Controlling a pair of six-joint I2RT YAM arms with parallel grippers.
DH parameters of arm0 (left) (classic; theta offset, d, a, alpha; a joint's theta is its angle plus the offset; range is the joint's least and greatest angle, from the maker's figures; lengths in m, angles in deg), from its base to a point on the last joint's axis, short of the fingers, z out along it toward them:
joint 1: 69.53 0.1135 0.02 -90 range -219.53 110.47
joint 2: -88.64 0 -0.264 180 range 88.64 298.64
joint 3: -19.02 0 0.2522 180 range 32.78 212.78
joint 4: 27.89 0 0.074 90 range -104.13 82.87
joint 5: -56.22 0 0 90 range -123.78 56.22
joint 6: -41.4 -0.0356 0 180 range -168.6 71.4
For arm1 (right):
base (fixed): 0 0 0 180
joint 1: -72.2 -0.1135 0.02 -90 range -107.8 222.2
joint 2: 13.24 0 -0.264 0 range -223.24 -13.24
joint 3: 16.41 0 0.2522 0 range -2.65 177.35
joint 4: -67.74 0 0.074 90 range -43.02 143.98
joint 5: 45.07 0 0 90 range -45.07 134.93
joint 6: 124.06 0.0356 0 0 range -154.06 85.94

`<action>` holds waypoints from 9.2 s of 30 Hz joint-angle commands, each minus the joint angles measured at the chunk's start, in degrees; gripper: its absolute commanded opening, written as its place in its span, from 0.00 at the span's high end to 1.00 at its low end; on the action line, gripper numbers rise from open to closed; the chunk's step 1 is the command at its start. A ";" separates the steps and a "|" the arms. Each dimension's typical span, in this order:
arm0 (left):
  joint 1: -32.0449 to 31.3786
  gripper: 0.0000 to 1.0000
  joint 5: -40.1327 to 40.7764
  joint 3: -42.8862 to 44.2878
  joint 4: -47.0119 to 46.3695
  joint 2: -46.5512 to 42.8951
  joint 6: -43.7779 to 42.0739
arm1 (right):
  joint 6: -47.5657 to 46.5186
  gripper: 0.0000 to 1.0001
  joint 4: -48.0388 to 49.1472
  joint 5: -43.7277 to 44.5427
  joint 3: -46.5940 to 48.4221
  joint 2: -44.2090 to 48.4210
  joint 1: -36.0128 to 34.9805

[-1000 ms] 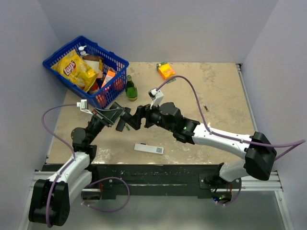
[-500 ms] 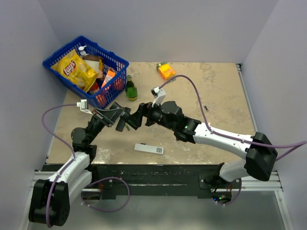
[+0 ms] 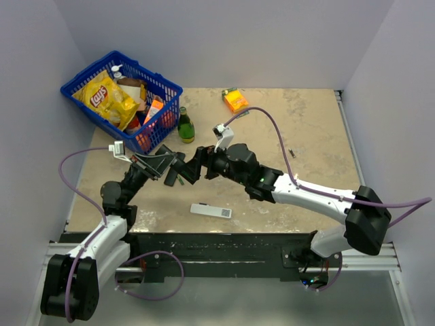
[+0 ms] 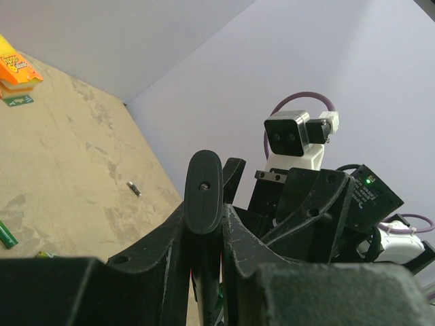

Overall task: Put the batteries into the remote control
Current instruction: Load the battery into the remote control, then adjust the battery in the remote control.

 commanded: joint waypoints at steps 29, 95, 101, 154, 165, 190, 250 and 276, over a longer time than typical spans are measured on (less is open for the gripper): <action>0.06 1.00 1.80 1.07 -5.71 -2.69 6.15 | 0.06 0.09 5.33 0.07 -4.52 -0.51 0.18; 0.06 1.00 -2.15 2.74 -4.74 0.65 4.84 | -17.96 0.11 4.80 -23.67 -6.19 2.83 6.50; 0.06 1.00 -2.33 2.66 -4.31 0.74 4.31 | -18.57 0.11 2.96 -25.16 -5.58 4.32 6.50; -0.03 1.00 -3.04 3.01 -1.41 0.30 0.01 | -19.45 0.06 -4.76 -17.53 -0.92 7.65 7.91; -0.03 1.00 -1.63 5.29 9.05 -0.58 -5.18 | -26.92 0.32 -14.61 -10.05 6.98 8.64 4.31; -0.03 1.00 -1.27 6.61 12.40 0.12 -8.26 | -25.52 0.78 -16.20 -2.04 15.78 -4.29 -3.78; -0.03 1.00 0.57 4.67 7.99 -4.53 -2.80 | -20.86 0.95 4.19 1.20 -3.12 1.69 -4.31; -0.03 1.00 6.19 4.68 19.95 -8.49 -16.61 | -3.02 0.72 -6.80 12.19 9.62 -2.97 -6.33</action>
